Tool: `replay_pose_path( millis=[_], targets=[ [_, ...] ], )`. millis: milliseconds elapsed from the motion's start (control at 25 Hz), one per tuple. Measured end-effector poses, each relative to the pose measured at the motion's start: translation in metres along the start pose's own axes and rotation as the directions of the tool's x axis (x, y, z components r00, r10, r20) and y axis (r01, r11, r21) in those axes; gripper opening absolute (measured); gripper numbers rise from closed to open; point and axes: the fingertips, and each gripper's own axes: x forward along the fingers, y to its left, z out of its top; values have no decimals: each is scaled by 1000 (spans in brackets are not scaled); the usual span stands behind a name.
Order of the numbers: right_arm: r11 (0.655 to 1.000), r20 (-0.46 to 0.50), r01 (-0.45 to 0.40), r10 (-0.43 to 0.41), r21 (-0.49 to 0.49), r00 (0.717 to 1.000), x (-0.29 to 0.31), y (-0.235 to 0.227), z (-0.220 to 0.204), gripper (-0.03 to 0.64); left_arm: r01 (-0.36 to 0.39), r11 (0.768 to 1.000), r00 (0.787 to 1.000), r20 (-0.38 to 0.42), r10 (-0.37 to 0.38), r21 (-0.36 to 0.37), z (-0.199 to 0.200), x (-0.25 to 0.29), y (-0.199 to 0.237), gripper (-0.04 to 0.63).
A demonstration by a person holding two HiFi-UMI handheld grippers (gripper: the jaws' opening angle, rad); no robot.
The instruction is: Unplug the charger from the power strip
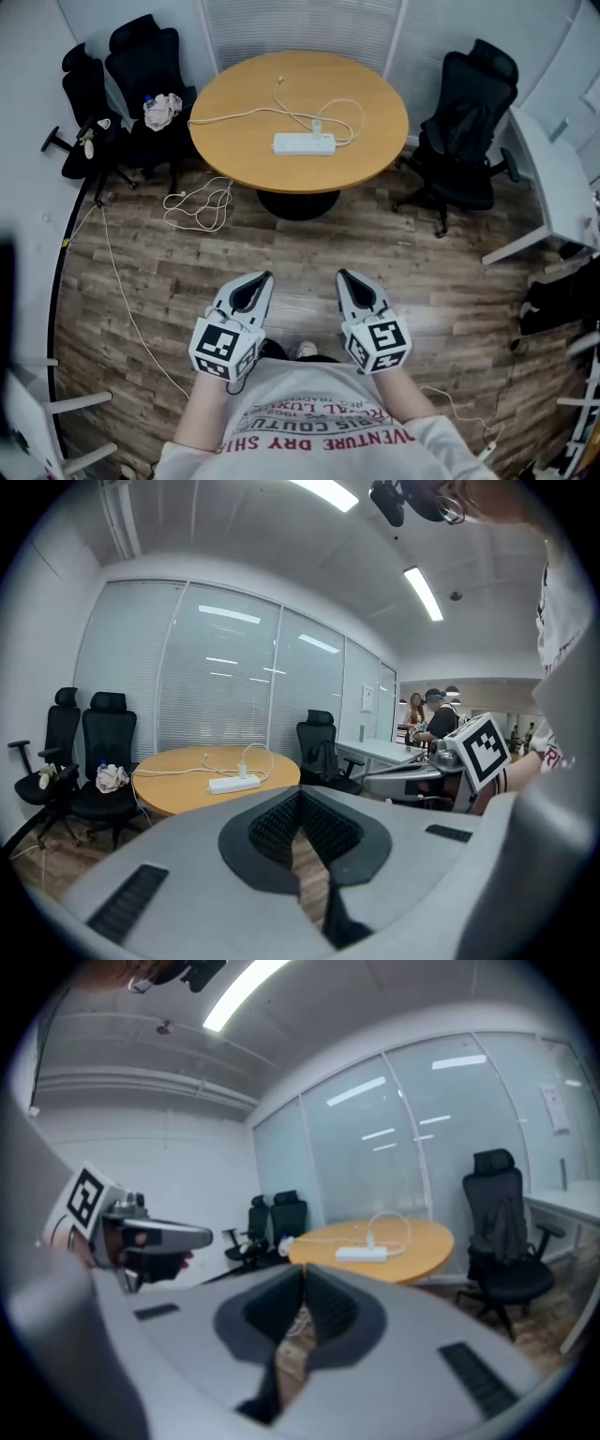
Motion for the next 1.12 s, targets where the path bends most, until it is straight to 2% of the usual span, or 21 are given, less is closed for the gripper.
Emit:
replay_pose_path(
  millis=[240,520,920,1120],
  targets=[
    [1000,-30,0,0,-1,1000,17,-15,-4,29,15,1000,1000,-4,-16,-27,1,29,13,32],
    [998,-42,57,-57,10,998,64,-49,6,29,67,998,998,-17,-67,-19,7,88,53,32],
    [986,-58,165,-163,22,985,193,-102,59,29,164,986,986,-1,-164,-21,58,198,166,32],
    [978,-89,206,-202,36,975,260,-120,68,29,184,983,983,0,-184,-19,76,240,232,32]
  ],
)
